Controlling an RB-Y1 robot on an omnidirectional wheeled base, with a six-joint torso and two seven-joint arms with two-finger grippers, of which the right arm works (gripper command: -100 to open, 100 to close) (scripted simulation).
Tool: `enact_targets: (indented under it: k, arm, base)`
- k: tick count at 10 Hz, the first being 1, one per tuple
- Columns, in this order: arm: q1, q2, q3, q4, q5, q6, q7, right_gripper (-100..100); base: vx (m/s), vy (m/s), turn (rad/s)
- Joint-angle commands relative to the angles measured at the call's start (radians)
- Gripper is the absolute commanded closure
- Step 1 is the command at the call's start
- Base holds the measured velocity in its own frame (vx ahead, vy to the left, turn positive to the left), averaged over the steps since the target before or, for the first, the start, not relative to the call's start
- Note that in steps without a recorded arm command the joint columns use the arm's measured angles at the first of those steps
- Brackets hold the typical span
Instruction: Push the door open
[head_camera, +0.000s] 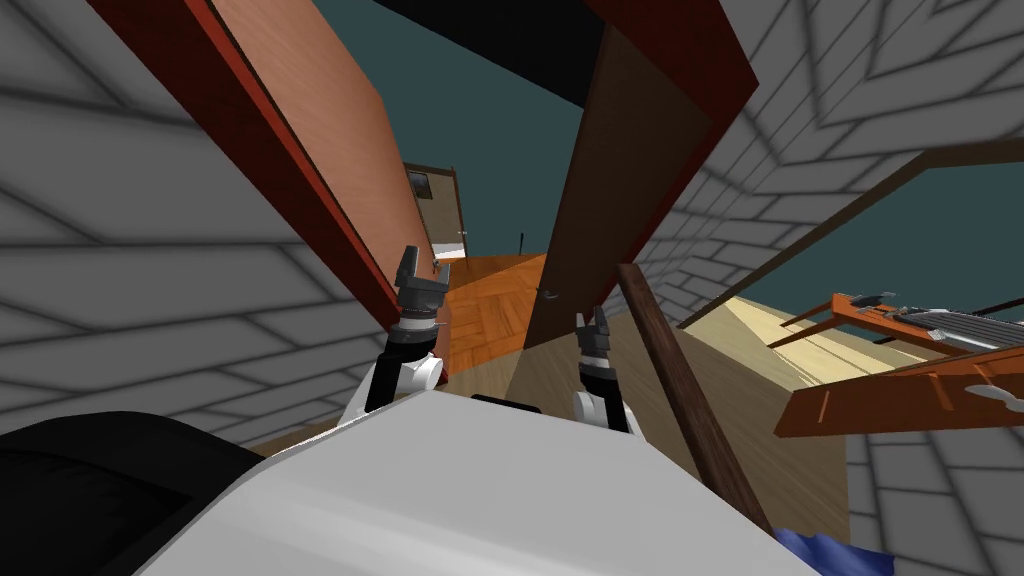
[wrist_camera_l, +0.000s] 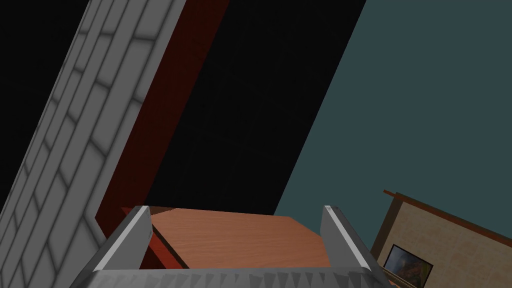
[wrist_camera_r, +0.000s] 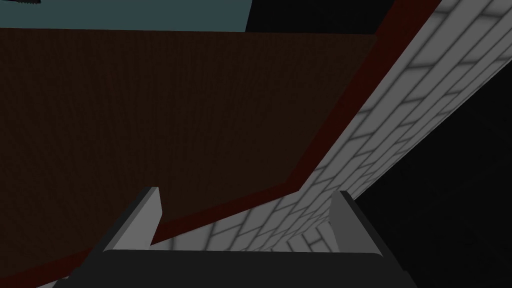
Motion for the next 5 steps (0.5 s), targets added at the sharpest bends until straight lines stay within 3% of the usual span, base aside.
enact_targets:
  k: [1,2,3,5]
  arm:
    - [-0.010,0.000,0.007,0.046,0.001,-0.018,0.001,-100]
    - [-0.018,-0.003,0.011,0.076,0.001,-0.026,0.000,-100]
    - [-0.018,-0.003,0.011,0.078,0.001,-0.026,0.000,-100]
    - [-0.034,-0.008,0.020,0.140,0.001,-0.041,-0.002,-100]
  base:
    - [0.043,-0.053,0.054]
    - [0.068,-0.078,0.075]
    - [0.054,-0.052,0.048]
    - [0.061,-0.047,0.084]
